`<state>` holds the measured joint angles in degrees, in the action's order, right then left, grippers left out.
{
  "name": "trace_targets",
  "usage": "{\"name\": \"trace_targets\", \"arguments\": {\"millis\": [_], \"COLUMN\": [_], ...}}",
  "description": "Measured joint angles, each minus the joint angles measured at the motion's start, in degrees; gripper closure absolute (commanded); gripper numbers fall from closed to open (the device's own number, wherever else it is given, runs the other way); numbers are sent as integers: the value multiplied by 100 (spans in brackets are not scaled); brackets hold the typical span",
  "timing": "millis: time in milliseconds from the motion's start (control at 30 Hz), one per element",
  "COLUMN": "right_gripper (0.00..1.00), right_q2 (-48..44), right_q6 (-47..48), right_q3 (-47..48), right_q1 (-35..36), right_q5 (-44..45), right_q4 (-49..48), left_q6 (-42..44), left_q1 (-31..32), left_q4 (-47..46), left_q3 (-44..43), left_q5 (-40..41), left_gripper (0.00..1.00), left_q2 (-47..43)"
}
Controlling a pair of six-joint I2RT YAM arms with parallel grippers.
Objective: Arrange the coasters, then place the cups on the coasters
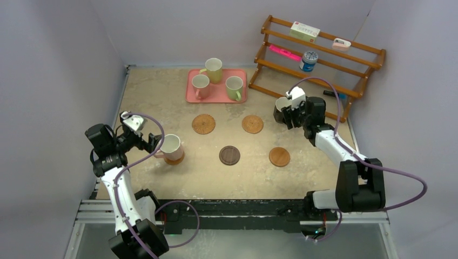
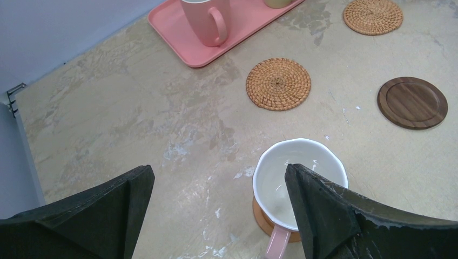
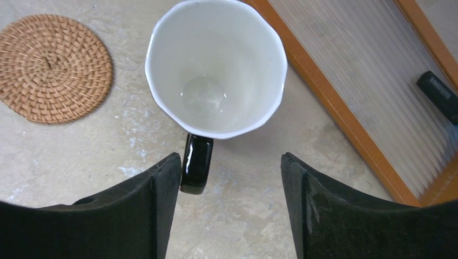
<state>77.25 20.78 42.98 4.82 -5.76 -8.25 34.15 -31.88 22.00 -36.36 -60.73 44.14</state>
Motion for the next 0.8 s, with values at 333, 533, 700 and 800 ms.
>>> {"name": "trace_targets", "arguments": {"millis": [333, 533, 700, 800], "right_gripper": [45, 51, 55, 62], "right_q2": [297, 341, 474, 616], "right_q6": [0, -15, -22, -33], "right_q3": [-118, -155, -157, -157], "right_q1": [-107, -190, -262, -273], "right_q5": [-647, -817, -925, -986], "right_q4": [-498, -662, -848, -909], "left_q6": [76, 105, 107, 109], "left_q1": [0, 0, 0, 0], "left_q4": [11, 15, 15, 17], "left_q3": [0, 0, 0, 0], "left_q5": [0, -2, -9, -17], "left_gripper": [0, 0, 0, 0], "left_q2": [2, 9, 9, 11]}}
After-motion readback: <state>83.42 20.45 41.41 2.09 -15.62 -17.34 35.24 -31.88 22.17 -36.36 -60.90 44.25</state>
